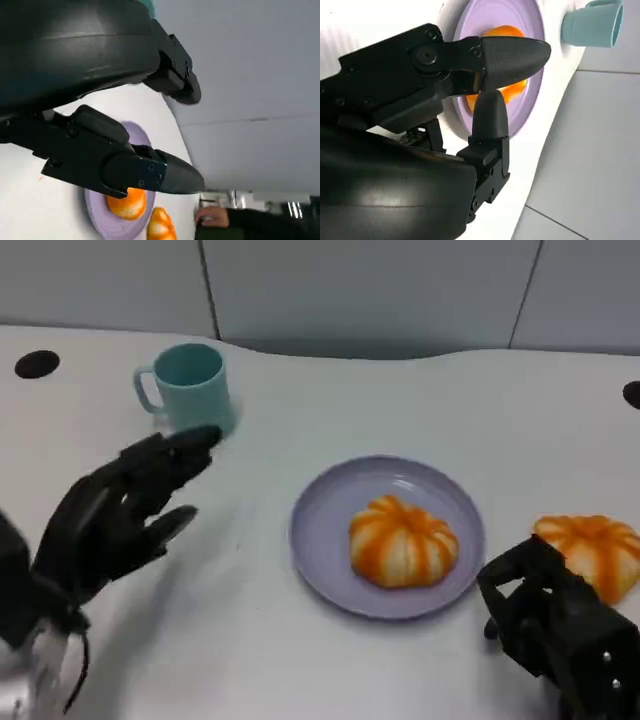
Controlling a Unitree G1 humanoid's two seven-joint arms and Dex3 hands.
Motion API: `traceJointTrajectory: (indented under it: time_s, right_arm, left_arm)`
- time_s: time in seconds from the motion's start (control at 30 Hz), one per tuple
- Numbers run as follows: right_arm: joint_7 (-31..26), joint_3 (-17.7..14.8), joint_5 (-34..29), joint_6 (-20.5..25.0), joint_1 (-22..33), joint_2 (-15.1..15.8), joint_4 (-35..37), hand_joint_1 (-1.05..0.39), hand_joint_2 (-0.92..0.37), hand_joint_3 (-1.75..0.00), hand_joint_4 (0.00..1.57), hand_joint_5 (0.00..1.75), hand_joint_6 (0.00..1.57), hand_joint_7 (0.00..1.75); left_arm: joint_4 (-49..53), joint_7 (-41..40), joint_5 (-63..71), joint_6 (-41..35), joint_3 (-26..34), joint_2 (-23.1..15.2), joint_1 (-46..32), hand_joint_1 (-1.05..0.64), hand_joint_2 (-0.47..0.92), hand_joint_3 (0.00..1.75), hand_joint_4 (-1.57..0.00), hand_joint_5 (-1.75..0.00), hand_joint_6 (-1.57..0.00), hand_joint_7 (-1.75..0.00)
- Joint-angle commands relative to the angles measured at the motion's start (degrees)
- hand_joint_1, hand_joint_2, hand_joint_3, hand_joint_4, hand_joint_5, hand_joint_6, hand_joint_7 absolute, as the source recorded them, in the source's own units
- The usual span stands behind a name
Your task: Grasp the bread from the table and place it into the plate.
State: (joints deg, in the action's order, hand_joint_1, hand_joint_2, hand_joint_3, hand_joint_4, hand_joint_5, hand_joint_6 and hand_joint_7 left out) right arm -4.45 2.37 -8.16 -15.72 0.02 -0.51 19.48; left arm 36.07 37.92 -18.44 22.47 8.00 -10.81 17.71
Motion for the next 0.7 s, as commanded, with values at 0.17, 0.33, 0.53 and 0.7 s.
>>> traceJointTrajectory:
  time_s: [0.17,0.33,0.53,0.7]
  right_arm:
    - [-0.47,-0.99,0.27,-0.61,-0.58,1.00,0.47,-0.29,-0.92,-0.42,0.64,1.75,0.36,1.71]
    - [-0.34,-1.10,0.47,0.71,-0.49,0.91,-0.34,-0.29,-0.92,-0.41,0.63,1.75,0.37,1.70]
    - [-0.73,-0.99,-0.18,1.20,-0.72,1.06,-0.45,-0.28,-0.92,-0.41,0.63,1.75,0.38,1.70]
    - [-0.22,-1.63,1.00,-0.79,-1.19,1.05,0.98,-0.29,-0.92,-0.42,0.63,1.75,0.38,1.68]
  left_arm:
    - [-5.54,-5.39,-0.07,-6.65,2.25,-0.04,-9.38,-0.58,0.92,0.21,-0.34,-1.74,-0.23,-1.66]
    - [-7.32,-3.62,1.38,-14.58,0.31,-2.77,-10.74,-0.51,0.92,0.09,-0.54,-1.75,-0.37,-1.74]
    - [-3.34,-3.95,4.06,-16.19,-0.76,-3.79,-9.63,-0.38,0.90,0.05,-0.66,-1.75,-0.50,-1.75]
    - [-1.15,-4.21,4.62,-15.20,-0.80,-3.22,-9.06,-0.34,0.92,0.05,-0.69,-1.75,-0.54,-1.75]
